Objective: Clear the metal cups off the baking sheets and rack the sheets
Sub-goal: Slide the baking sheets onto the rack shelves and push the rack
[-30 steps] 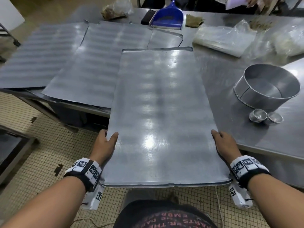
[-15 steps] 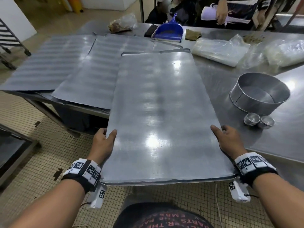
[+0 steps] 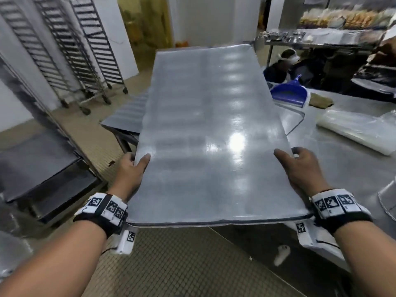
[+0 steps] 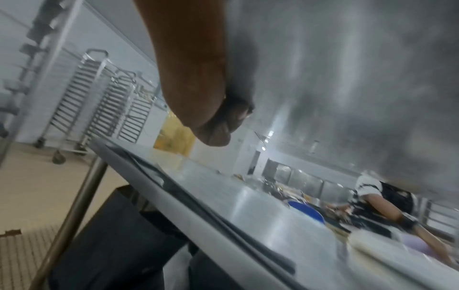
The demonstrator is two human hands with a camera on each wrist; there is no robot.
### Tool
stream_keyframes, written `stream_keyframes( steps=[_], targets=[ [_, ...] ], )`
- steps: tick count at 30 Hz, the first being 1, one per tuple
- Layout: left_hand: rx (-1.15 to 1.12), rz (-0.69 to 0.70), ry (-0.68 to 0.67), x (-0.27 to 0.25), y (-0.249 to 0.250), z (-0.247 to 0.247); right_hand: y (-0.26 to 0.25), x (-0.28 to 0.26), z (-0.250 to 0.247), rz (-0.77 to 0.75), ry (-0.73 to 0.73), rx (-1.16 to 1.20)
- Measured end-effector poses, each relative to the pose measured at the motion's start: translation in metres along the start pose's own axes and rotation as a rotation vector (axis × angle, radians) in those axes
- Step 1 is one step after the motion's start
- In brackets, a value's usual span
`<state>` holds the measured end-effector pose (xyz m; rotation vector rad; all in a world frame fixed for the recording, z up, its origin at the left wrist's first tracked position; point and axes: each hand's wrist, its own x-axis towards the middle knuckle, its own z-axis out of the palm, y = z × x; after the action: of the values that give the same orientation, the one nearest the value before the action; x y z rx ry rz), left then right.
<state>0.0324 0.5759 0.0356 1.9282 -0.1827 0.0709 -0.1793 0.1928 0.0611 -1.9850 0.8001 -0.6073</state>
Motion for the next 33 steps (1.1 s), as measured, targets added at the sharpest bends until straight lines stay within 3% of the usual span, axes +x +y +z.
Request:
stream_keyframes(
  steps=[10, 17, 26, 33],
  targets=[
    [0.035, 0.031, 0.374, 0.071, 0.007, -0.193, -0.171, 0.074, 0.17, -0.359, -0.22, 0.099],
    [0.214, -0.046, 0.599, 0.061, -0.011, -0.323, -0.265, 0.069, 0.308, -0.508, -0.407, 0.11],
    [0.26, -0.208, 0.768, 0.006, -0.05, -0.393, -0.321, 0.029, 0.435, -0.597, -0.68, 0.09],
    [0.266, -0.329, 0.826, -0.002, -0.101, -0.423, -0.328, 0.025, 0.524, -0.662, -0.849, 0.028]
  ],
)
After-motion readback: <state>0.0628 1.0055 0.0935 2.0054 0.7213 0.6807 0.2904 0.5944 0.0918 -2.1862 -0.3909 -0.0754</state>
